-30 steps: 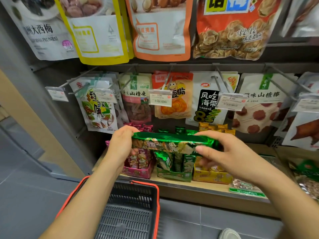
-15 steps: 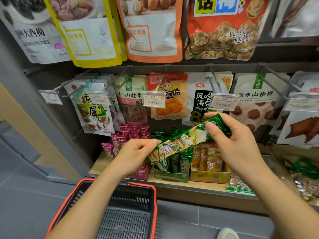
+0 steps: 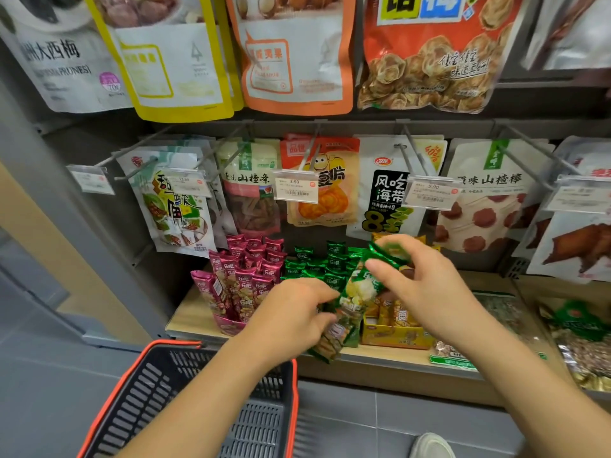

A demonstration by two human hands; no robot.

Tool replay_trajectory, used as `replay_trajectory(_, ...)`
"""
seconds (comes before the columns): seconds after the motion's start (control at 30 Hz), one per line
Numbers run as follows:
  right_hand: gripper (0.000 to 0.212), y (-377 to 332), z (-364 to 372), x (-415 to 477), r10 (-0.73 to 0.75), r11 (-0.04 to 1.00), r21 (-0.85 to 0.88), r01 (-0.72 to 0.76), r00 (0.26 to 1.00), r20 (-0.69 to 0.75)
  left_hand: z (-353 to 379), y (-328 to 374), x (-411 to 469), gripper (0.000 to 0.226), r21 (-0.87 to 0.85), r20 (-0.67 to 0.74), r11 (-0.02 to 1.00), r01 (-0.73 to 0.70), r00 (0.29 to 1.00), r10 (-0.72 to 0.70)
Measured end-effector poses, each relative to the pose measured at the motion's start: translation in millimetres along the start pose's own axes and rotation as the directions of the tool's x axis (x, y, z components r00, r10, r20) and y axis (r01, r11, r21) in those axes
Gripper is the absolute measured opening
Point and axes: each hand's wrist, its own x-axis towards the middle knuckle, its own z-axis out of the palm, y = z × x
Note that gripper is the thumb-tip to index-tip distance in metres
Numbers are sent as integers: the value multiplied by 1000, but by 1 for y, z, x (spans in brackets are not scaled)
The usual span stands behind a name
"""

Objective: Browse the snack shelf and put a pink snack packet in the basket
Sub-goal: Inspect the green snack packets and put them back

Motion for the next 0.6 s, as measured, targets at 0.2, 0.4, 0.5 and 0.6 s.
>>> replay_trajectory(0.2,24,-2,13,5,59,998,-33,-57,996,72,6,0,6,65,-150,66,982,110,993,-101)
replay_trajectory(0.4,4,8,14,11,102,994,18,-109,964,245,1,-10,14,35,-115,14,991,63,998,-62)
replay_trajectory(0.5,12,7,11,17,162,976,74,-206,907,389,-2,-12,17,35,-204,51,973,110,994,-102)
replay_trajectory(0.6,19,6,0,32,218,974,-60,-217,845,488,-9,-19,18,50,-237,80,965,112,992,-95)
